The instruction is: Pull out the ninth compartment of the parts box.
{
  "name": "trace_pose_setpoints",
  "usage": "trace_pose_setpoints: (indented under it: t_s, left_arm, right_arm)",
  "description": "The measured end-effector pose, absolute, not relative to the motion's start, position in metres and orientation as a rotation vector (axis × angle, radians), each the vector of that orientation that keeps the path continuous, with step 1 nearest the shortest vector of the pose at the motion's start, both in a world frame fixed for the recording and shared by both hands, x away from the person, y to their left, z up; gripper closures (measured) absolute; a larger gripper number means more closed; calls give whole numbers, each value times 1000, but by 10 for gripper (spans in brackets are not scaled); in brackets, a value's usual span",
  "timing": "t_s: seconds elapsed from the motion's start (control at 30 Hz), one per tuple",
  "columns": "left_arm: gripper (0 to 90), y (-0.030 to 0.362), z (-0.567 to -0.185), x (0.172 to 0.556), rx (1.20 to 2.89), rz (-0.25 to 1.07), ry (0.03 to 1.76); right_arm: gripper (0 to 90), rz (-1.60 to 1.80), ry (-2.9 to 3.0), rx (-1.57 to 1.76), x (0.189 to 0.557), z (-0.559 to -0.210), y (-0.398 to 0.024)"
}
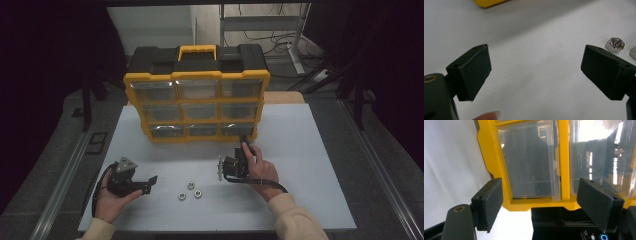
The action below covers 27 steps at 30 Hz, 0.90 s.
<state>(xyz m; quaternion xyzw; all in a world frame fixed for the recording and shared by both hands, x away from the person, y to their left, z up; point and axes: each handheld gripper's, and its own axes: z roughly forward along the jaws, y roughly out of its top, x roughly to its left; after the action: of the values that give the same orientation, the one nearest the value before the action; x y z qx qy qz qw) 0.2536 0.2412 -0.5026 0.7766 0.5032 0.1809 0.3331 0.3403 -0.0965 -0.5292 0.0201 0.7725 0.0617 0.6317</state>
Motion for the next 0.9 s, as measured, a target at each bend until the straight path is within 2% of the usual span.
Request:
trace_pose_setpoints:
  t_s: [0.9]
  left_arm:
    - [100,242,-503,254,2029,474,1318]
  right_arm:
    - [245,160,1739,47,359,-527,-90]
